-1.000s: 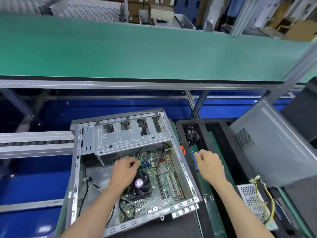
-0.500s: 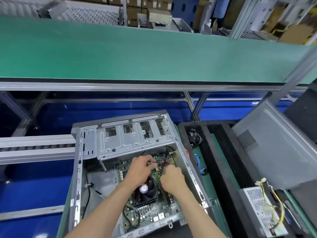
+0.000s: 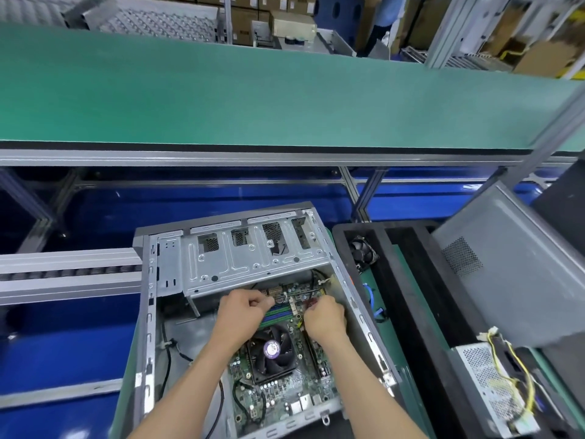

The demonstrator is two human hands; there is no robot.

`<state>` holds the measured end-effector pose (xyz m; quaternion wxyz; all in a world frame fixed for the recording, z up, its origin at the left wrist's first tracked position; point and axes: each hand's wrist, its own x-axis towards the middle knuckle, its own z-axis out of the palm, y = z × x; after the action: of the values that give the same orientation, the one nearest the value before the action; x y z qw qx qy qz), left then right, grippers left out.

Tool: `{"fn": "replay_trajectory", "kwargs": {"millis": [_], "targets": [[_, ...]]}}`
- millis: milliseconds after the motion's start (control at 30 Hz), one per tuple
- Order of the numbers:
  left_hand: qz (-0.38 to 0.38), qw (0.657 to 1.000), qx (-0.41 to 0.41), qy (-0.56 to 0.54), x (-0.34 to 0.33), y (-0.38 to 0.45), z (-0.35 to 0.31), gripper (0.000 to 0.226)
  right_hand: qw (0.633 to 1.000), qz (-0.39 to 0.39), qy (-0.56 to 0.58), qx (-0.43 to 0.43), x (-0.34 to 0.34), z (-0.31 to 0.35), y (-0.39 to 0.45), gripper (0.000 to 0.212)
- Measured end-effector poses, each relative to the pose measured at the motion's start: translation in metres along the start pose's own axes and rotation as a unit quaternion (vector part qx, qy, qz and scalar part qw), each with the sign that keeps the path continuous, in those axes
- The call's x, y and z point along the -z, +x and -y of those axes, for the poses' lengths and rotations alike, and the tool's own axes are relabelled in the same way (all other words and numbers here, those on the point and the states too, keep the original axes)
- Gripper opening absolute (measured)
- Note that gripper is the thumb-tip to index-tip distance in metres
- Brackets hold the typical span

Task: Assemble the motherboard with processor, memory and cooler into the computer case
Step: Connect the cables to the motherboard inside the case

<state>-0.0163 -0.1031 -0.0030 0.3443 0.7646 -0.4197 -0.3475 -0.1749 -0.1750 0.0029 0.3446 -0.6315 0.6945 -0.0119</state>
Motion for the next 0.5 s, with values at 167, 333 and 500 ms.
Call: {"fn": "replay_trajectory", "kwargs": {"millis": [167,333,500], "targets": [[-0.005,0.999,0.007,-0.039,0.007,-0.007,-0.007,0.016,0.999,0.04,-0.007,0.006,-0.003,0.003,-0.001,0.03],[0.002,0.999,0.017,-0.05,0.007,-0.007,-0.005,0.01,0.999,0.042,0.009,-0.005,0.0,0.002,0.001,0.015],[0.015,0.999,0.022,-0.021,0.002,-0.002,-0.007,0.003,0.954,0.087,0.272,-0.095,0.013,-0.004,0.001,0.026]]}}
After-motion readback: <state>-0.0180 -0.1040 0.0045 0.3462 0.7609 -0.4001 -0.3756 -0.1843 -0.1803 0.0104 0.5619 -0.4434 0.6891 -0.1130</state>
